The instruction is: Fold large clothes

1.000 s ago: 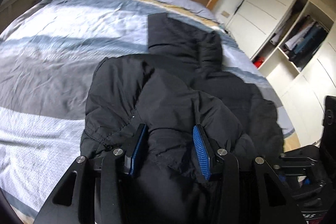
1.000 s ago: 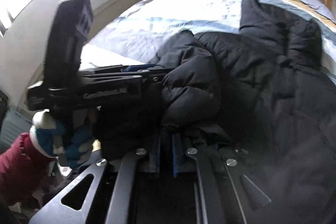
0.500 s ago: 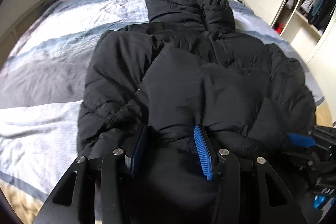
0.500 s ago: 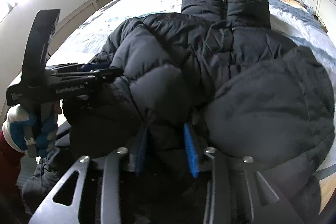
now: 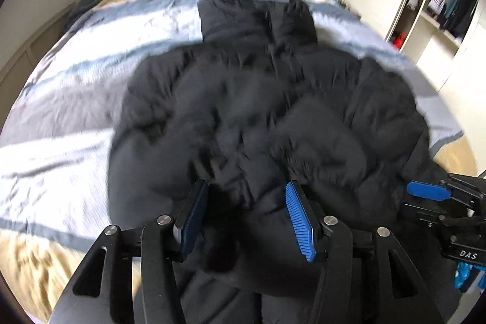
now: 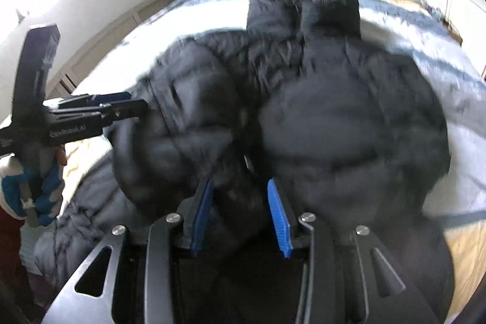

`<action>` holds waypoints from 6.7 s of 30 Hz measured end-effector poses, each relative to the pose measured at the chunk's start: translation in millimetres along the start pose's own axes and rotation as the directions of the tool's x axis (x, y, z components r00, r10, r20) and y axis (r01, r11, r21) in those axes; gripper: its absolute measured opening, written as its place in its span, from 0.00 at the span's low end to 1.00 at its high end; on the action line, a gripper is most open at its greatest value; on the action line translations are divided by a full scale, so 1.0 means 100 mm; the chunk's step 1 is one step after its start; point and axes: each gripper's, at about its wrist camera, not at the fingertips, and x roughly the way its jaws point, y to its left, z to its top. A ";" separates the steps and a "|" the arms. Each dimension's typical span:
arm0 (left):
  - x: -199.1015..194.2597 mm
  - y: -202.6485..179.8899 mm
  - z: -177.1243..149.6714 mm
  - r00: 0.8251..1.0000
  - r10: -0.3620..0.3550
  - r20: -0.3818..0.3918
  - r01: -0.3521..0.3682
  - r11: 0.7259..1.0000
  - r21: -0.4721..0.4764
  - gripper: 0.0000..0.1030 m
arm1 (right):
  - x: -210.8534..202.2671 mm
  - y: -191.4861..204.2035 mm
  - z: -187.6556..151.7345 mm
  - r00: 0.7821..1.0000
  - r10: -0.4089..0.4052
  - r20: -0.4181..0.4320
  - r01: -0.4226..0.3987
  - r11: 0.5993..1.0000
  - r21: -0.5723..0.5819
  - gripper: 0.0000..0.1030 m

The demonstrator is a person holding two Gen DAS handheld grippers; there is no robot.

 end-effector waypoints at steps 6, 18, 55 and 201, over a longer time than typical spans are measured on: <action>0.09 -0.05 -0.15 0.997 0.067 -0.034 -0.069 0.996 -0.062 0.51 | 0.06 -0.11 -0.29 0.999 -0.026 -0.032 0.027 0.999 0.033 0.35; -0.09 -0.45 -0.68 0.994 0.085 -0.062 -0.090 0.993 -0.082 0.71 | -0.42 -0.45 -0.79 0.995 -0.101 0.000 0.100 0.989 0.111 0.35; -1.57 -0.73 -1.12 0.940 0.190 0.284 -0.181 0.982 -0.060 0.88 | -1.68 -0.75 -1.33 0.959 -0.192 0.209 0.118 0.939 0.322 0.48; 0.21 0.75 0.87 0.991 -0.087 0.100 0.105 0.976 -0.193 0.60 | -0.31 -1.98 0.89 0.983 0.042 0.178 -0.074 0.981 0.177 0.40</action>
